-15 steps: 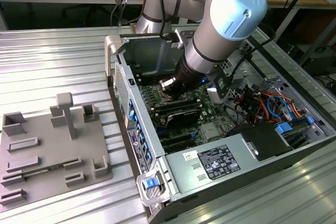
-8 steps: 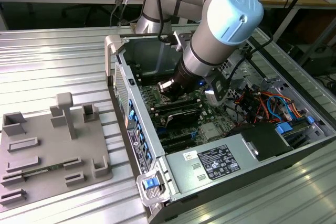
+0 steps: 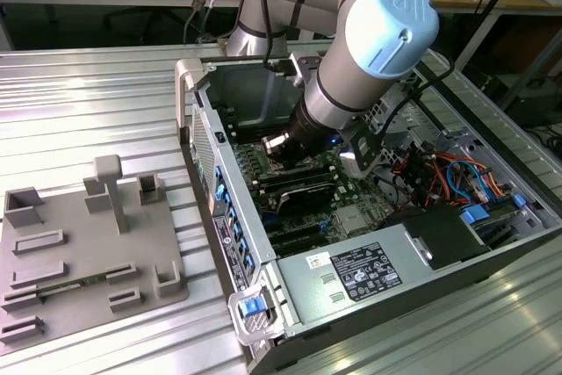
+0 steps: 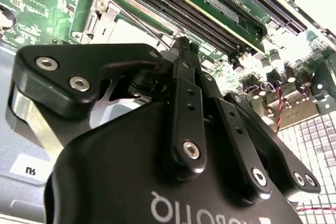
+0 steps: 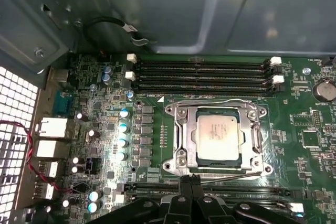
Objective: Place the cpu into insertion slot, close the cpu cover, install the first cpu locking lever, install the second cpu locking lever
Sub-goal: 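Install the second cpu locking lever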
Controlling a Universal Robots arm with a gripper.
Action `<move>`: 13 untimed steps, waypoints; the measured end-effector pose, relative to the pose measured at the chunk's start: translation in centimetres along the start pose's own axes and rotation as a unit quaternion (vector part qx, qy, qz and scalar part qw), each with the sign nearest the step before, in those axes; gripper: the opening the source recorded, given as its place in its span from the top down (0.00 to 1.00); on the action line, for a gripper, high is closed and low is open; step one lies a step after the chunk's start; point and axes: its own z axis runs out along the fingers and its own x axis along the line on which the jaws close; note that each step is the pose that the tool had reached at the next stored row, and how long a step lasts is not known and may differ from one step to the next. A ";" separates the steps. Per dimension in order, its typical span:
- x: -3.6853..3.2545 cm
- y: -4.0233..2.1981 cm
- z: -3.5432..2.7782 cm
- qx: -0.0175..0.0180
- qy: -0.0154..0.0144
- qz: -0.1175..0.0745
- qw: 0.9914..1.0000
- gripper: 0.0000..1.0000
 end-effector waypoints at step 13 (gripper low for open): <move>0.55 -0.15 1.15 -0.002 0.004 0.001 1.000 0.89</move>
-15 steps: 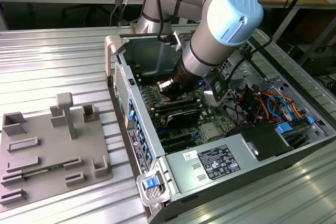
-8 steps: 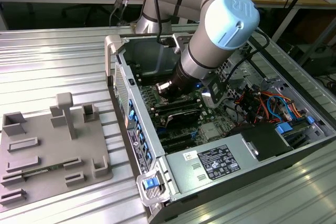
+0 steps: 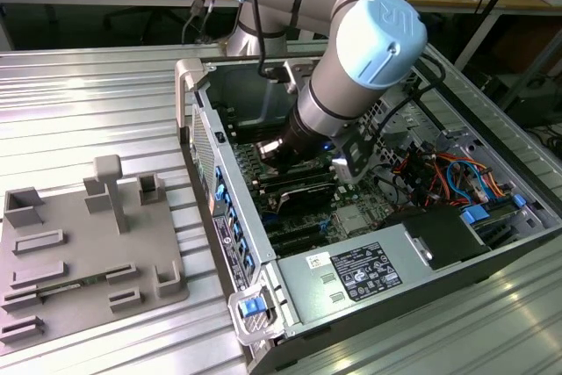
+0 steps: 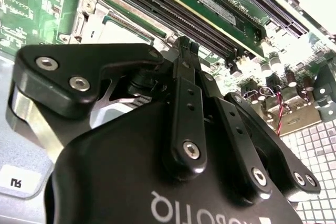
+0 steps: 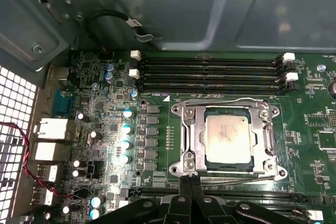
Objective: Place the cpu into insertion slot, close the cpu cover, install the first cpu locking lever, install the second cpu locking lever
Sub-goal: 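Install the second cpu locking lever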
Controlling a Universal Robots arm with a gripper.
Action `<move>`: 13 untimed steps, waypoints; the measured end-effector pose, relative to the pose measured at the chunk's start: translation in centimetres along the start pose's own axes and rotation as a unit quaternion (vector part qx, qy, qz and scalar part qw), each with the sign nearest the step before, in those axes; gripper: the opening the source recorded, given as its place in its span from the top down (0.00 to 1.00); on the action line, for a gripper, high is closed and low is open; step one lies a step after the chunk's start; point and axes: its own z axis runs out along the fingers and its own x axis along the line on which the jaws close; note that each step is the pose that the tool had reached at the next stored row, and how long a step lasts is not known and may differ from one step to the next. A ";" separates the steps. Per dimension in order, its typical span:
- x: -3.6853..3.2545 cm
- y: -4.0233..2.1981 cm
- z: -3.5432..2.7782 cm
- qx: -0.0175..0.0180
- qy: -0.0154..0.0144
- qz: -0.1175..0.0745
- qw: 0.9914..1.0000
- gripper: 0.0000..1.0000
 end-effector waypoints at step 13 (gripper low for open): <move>0.23 0.25 0.76 -0.005 0.001 0.000 1.000 0.89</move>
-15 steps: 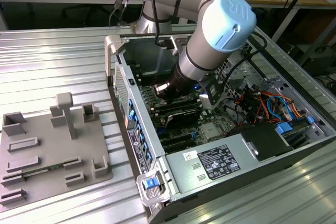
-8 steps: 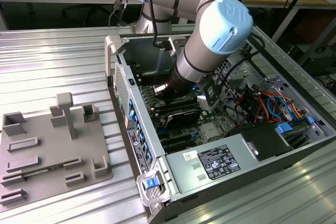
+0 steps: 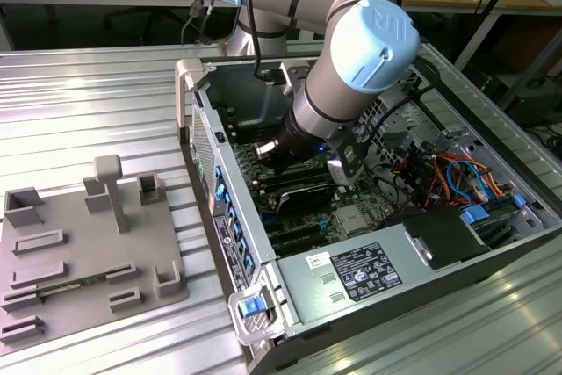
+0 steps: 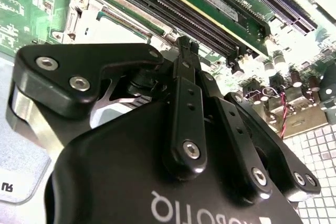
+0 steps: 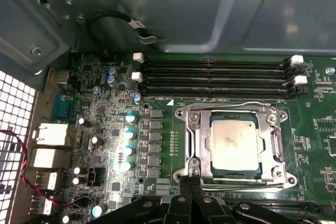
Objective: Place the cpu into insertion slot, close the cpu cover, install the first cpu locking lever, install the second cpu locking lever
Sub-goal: 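Install the second cpu locking lever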
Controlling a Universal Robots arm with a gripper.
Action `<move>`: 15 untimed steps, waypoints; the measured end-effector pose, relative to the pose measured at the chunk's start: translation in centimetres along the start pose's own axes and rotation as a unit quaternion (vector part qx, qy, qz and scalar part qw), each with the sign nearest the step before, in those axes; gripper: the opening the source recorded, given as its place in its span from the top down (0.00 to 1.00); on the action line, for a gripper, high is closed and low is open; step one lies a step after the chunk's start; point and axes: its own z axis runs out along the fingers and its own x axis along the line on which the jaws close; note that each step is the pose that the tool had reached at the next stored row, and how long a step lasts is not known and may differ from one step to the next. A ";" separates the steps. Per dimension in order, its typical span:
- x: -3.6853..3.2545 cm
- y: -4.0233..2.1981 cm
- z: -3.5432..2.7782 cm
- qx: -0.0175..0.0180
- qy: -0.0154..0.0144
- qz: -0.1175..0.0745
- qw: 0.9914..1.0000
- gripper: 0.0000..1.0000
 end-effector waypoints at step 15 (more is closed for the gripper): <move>0.15 0.29 1.48 -0.002 0.001 0.000 1.000 0.89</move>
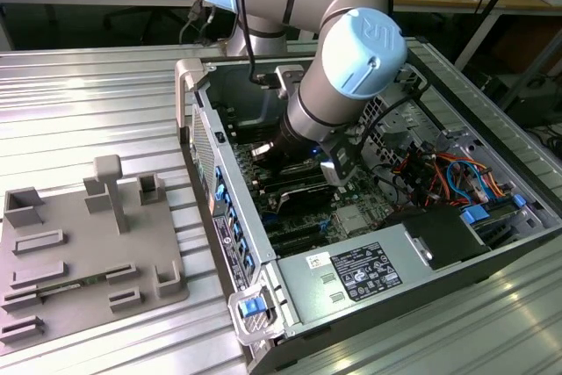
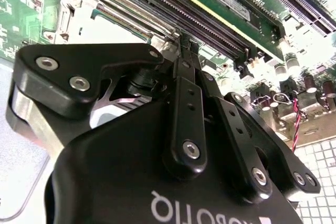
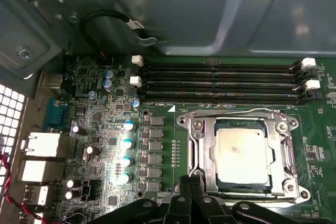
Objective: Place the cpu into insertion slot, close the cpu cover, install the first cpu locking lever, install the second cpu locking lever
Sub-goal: 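Install the second cpu locking lever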
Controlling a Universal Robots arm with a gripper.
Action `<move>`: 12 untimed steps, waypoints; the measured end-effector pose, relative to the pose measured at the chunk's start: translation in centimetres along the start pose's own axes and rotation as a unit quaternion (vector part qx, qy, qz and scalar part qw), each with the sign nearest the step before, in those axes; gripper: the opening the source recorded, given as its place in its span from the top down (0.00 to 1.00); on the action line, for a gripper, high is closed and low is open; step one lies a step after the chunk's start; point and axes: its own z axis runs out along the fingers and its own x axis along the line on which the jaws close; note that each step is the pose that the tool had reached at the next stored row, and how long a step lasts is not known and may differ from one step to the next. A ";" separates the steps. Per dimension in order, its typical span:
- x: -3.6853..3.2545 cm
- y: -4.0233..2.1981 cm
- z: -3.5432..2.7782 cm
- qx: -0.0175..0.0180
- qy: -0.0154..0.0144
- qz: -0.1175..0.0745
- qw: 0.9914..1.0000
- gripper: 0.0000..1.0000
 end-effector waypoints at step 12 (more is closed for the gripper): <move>0.09 0.89 -0.31 0.020 0.001 0.000 1.000 0.89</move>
